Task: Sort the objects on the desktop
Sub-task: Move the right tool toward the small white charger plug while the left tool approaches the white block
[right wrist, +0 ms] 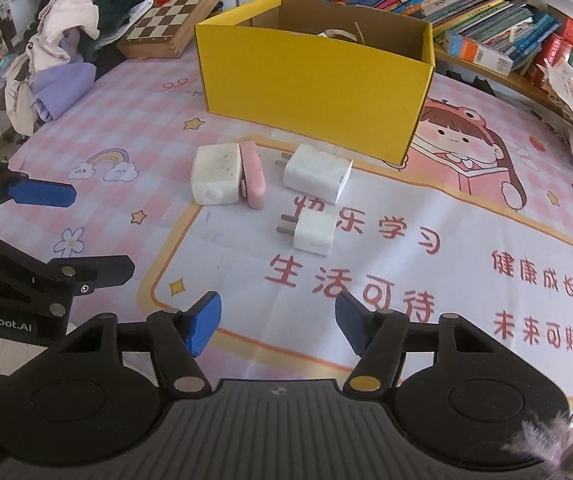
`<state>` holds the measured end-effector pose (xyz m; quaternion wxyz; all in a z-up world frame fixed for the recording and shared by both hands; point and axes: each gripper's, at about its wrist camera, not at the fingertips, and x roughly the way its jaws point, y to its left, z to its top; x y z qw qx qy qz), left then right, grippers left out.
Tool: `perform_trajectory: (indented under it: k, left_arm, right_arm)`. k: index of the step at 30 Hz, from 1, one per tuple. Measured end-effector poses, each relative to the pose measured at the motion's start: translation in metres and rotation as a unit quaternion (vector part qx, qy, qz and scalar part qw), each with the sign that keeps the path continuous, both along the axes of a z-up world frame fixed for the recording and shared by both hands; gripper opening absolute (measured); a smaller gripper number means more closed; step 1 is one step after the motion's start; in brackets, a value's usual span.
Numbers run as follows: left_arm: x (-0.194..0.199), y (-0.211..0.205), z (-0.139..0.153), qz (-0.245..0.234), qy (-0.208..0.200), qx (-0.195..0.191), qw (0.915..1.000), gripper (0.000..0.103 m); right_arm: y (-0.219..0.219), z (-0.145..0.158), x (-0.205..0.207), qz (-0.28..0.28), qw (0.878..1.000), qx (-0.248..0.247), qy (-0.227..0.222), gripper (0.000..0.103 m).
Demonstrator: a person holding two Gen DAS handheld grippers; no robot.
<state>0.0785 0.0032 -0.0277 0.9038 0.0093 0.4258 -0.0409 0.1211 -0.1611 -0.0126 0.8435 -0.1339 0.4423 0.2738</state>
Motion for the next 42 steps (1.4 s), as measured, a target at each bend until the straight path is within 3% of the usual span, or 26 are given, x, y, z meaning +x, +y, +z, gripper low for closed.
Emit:
perform_trajectory:
  k: [22, 33, 36, 38, 42]
  left_arm:
    - [0.033, -0.011, -0.005, 0.023, 0.007, 0.030, 0.9993, 0.093]
    - [0.045, -0.012, -0.010, 0.036, 0.022, 0.033, 0.9986, 0.093]
    - [0.049, -0.011, -0.013, 0.039, 0.026, 0.031, 0.9984, 0.093]
    - [0.053, -0.010, -0.013, 0.040, 0.024, 0.031, 0.9984, 0.093]
    - [0.061, -0.010, -0.015, 0.041, 0.023, 0.031, 0.9984, 0.093]
  right_arm:
    - [0.019, -0.019, 0.059, 0.073, 0.996, -0.005, 0.040, 0.056]
    - [0.022, -0.031, 0.076, 0.084, 0.995, -0.015, 0.055, 0.045]
    - [0.022, -0.032, 0.079, 0.088, 0.995, -0.017, 0.047, 0.035]
    - [0.021, -0.032, 0.083, 0.087, 0.995, -0.014, 0.046, 0.020]
    - [0.016, -0.031, 0.090, 0.084, 0.995, -0.002, 0.053, 0.009]
